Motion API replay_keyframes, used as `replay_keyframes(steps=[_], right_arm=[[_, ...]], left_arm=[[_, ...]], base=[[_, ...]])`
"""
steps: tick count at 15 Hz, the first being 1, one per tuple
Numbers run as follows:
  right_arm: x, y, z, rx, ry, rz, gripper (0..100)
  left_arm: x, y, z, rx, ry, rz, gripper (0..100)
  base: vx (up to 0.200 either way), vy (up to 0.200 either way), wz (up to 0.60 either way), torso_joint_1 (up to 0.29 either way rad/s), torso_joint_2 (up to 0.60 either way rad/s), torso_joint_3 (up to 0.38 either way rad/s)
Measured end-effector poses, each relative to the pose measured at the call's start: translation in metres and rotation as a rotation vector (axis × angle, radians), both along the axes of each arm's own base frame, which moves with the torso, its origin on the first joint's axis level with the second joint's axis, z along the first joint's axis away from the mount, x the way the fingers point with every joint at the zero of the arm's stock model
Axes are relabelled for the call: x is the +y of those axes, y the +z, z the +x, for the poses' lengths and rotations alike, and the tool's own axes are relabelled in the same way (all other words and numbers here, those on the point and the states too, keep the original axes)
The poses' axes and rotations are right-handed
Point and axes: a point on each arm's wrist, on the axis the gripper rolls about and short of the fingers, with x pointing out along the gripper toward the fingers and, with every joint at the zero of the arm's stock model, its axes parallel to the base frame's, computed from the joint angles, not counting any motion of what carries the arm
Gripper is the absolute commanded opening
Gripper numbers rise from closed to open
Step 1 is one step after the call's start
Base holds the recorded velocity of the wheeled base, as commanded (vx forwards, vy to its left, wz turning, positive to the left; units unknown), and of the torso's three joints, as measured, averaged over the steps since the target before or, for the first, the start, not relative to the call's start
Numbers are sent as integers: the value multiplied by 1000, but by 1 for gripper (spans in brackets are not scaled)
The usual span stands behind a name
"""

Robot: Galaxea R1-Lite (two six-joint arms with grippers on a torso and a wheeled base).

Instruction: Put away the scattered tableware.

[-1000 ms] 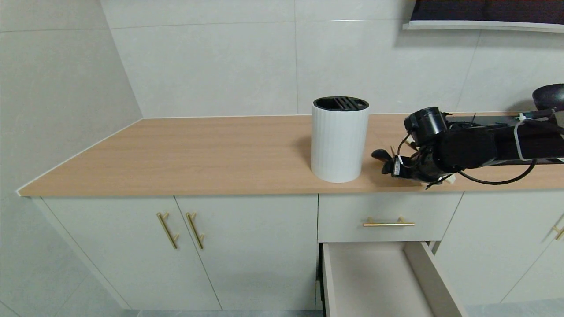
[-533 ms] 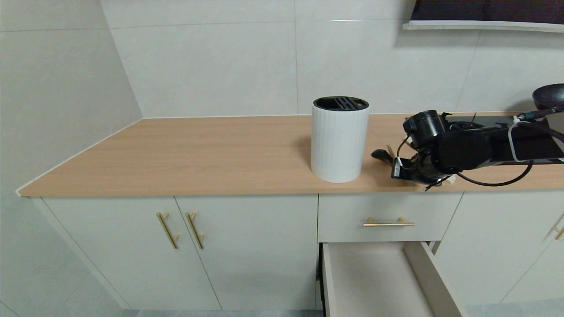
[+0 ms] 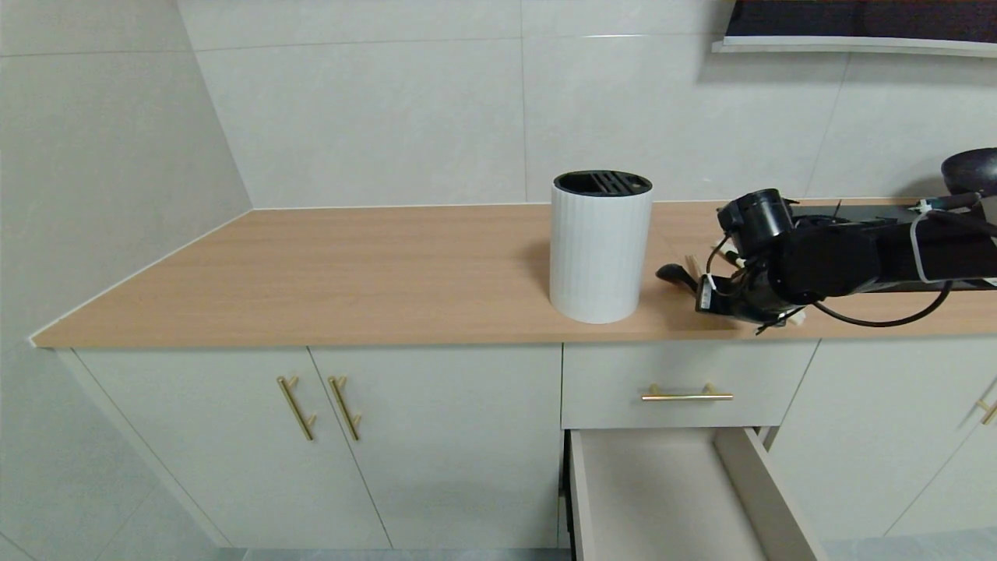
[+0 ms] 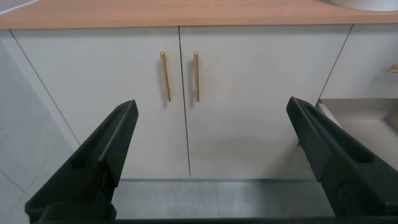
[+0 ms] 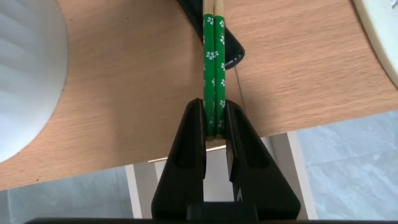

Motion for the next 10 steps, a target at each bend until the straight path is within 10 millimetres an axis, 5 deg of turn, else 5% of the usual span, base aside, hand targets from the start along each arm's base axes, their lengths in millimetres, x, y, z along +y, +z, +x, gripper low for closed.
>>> replay_keyframes(steps=[4,10], right_arm=[[-6,29,-30,-42,5,27,0],[-33,89,-144,-89,136,140,0]], left_arm=[[0,0,0,0,0,0,100],[0,0,0,0,0,0,100]], base=[[0,0,0,0,0,0],[0,0,0,0,0,0]])
